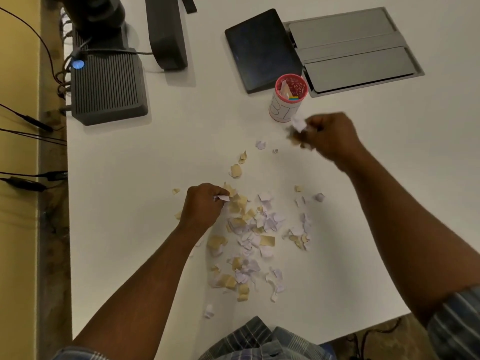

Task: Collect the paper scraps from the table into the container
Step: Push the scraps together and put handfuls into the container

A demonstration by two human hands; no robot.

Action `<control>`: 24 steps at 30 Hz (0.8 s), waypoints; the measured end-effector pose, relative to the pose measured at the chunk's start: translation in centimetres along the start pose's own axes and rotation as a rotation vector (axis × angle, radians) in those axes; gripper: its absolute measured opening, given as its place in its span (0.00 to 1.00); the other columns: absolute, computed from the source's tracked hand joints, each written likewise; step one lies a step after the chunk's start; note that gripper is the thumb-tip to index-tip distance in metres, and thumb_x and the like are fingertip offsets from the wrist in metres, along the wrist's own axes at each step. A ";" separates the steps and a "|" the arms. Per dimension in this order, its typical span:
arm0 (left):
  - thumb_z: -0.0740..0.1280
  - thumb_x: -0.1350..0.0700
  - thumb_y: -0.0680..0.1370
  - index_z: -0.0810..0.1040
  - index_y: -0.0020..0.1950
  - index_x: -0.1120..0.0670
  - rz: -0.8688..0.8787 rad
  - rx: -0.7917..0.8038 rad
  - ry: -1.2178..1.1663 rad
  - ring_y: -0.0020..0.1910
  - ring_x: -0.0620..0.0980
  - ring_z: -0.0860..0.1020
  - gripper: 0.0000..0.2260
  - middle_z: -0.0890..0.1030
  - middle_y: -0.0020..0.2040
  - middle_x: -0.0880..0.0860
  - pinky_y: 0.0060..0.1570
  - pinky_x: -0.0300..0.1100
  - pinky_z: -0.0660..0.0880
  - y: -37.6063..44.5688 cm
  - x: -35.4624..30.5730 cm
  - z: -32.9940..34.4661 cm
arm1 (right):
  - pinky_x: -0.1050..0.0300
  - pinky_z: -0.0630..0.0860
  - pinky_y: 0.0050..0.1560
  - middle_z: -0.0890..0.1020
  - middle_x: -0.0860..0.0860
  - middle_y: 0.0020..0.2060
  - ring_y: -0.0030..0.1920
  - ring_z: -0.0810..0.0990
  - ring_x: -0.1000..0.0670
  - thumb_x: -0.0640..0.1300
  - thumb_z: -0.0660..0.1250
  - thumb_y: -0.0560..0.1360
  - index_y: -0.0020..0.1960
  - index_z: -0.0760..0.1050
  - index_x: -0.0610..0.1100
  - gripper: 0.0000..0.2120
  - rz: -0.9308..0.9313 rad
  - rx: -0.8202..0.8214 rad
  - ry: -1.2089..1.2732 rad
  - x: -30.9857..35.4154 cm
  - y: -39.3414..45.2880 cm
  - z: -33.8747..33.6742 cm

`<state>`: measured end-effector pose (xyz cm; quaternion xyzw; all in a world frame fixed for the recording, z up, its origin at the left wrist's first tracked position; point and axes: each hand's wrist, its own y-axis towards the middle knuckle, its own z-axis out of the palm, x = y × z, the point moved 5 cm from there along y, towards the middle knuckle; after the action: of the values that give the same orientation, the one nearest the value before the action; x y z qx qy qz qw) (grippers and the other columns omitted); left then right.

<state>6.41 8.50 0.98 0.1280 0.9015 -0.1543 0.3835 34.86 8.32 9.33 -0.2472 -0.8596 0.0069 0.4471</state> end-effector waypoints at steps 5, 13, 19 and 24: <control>0.71 0.62 0.73 0.84 0.49 0.61 -0.024 0.003 -0.009 0.47 0.54 0.83 0.07 0.84 0.48 0.59 0.51 0.42 0.78 0.0 0.6 0.0 | 0.60 0.77 0.41 0.83 0.46 0.40 0.40 0.81 0.50 0.45 0.74 0.71 0.46 0.82 0.42 0.07 -0.021 -0.128 -0.117 1.8 7.9 -1.6; 0.71 0.61 0.73 0.85 0.47 0.57 -0.088 -0.018 -0.084 0.45 0.46 0.81 0.05 0.84 0.46 0.53 0.46 0.29 0.75 -0.5 1.8 0.1 | 0.48 0.76 0.57 0.81 0.39 0.50 0.50 0.80 0.39 0.43 0.73 0.72 0.58 0.77 0.36 0.17 -0.151 -0.035 -0.791 3.0 16.2 2.1; 0.71 0.62 0.72 0.85 0.45 0.56 -0.051 -0.048 -0.057 0.41 0.43 0.80 0.04 0.85 0.44 0.52 0.43 0.22 0.71 -0.2 1.6 -0.3 | 0.44 0.74 0.55 0.78 0.34 0.52 0.54 0.77 0.34 0.36 0.61 0.77 0.57 0.75 0.31 0.12 -0.106 0.040 -0.820 2.3 18.2 4.5; 0.72 0.62 0.72 0.84 0.46 0.56 -0.047 -0.052 -0.054 0.40 0.43 0.79 0.05 0.84 0.44 0.52 0.43 0.22 0.71 0.0 1.5 -0.4 | 0.45 0.72 0.55 0.78 0.34 0.55 0.57 0.76 0.34 0.36 0.59 0.77 0.57 0.75 0.31 0.13 -0.098 0.087 -0.832 2.1 18.9 4.9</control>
<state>5.11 8.81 0.12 0.0927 0.8973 -0.1432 0.4071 38.00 26.83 3.61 -0.1633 -0.9765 0.1211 0.0715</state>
